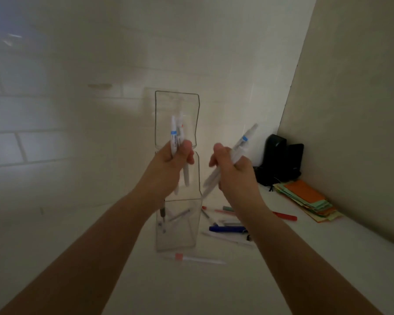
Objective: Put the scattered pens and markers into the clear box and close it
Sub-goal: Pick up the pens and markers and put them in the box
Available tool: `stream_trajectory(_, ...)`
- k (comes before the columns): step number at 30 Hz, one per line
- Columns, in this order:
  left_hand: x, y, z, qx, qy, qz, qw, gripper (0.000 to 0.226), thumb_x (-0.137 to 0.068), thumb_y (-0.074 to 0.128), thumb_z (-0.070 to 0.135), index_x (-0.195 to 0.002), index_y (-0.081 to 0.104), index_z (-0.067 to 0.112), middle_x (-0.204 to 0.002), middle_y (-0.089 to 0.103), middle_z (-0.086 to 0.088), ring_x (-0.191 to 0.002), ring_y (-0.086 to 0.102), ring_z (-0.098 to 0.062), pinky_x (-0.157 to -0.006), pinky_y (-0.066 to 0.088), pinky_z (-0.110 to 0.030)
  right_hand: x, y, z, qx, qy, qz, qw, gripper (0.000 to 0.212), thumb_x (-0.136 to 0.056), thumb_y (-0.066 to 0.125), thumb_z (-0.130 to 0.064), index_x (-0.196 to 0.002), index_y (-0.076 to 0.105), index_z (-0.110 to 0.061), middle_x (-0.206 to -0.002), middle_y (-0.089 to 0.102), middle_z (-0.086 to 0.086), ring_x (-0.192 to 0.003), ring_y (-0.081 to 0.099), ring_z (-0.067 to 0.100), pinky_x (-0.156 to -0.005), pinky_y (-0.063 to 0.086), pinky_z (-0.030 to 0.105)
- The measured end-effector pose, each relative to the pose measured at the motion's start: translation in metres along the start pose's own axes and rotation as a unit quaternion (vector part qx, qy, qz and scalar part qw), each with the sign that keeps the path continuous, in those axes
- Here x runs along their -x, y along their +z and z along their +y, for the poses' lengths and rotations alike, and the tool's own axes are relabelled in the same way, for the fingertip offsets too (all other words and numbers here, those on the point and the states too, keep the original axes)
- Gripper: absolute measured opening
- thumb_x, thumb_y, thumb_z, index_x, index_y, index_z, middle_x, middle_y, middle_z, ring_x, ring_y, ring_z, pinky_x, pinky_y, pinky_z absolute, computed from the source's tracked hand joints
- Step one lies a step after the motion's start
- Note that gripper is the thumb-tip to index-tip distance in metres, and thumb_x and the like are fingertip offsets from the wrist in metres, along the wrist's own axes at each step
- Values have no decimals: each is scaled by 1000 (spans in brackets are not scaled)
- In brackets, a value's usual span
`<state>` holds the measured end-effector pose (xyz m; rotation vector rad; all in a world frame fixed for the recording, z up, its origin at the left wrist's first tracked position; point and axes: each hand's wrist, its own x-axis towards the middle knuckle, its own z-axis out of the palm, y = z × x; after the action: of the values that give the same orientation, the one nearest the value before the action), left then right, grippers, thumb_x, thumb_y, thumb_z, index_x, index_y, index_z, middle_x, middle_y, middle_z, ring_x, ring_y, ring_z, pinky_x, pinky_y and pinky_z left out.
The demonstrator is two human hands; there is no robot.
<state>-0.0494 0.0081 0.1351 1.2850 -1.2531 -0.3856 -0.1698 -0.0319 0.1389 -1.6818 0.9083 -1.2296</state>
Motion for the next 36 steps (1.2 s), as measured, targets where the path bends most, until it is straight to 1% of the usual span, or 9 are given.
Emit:
stream_trajectory(6,-15,7,-24,53,-54,-60,995,29,-93,39,34,-103,58,14,-90,60,14,-82,58,8,-73,44,-8,-33,23,18,117,-22,-41,992,34,-92,46,-31,-82,64,-4,-59,54,1,-49,46,7,-50,39,19)
stream_trajectory(9,-15,7,-34,60,-118,-59,989,10,-91,49,18,-90,58,15,-90,62,0,-90,59,-10,-90,42,-27,-35,21,33,162,0,-71,984,37,-89,53,-31,-86,65,4,-63,56,7,-52,48,12,-54,41,23)
stream_trajectory(15,-18,8,-32,65,-163,-28,984,36,-85,49,1,-116,46,18,-100,64,-4,-100,60,-21,-92,48,-39,-34,17,39,169,-21,-118,978,19,-80,67,-25,-85,55,-11,-66,52,-3,-57,48,6,-57,40,18)
stream_trajectory(19,-17,8,-35,67,-128,-17,989,31,-86,45,1,-104,49,26,-93,62,-1,-99,60,-22,-94,46,-43,-32,14,38,140,-75,-113,981,27,-73,74,-25,-91,55,-19,-78,54,-6,-62,48,4,-59,42,17)
stream_trajectory(23,-13,11,-33,47,-69,10,996,31,-84,43,-2,-76,59,23,-80,61,3,-86,59,-15,-87,50,-25,-29,13,39,214,-85,-160,960,33,-66,78,-31,-87,54,-21,-78,51,-5,-63,45,5,-58,39,22)
stream_trajectory(27,17,10,-25,-52,79,96,991,23,-86,45,-2,-84,54,19,-82,57,9,-78,55,5,-70,42,0,-23,-1,35,141,-73,-98,982,40,-65,78,-35,-92,51,-22,-87,56,-2,-71,55,13,-65,51,29)
stream_trajectory(29,44,9,-30,-95,145,47,984,19,-87,45,5,-85,51,23,-82,55,13,-79,55,5,-71,42,-3,-20,-20,41,134,-72,-70,986,26,-75,69,-36,-91,52,-25,-86,57,-6,-73,58,12,-65,53,26)
stream_trajectory(33,86,16,-71,-215,137,-224,941,21,-88,41,25,-99,50,40,-101,54,21,-95,49,7,-81,37,-4,-7,-68,82,189,42,-124,973,7,-89,53,-26,-87,59,-22,-80,59,-5,-69,55,6,-58,45,15)
stream_trajectory(36,105,24,-114,-334,152,-261,893,29,-85,42,29,-113,49,31,-112,58,16,-100,43,7,-84,38,-6,10,-95,125,321,92,-147,931,14,-90,52,-22,-97,63,-18,-85,59,-5,-71,52,1,-61,38,12)
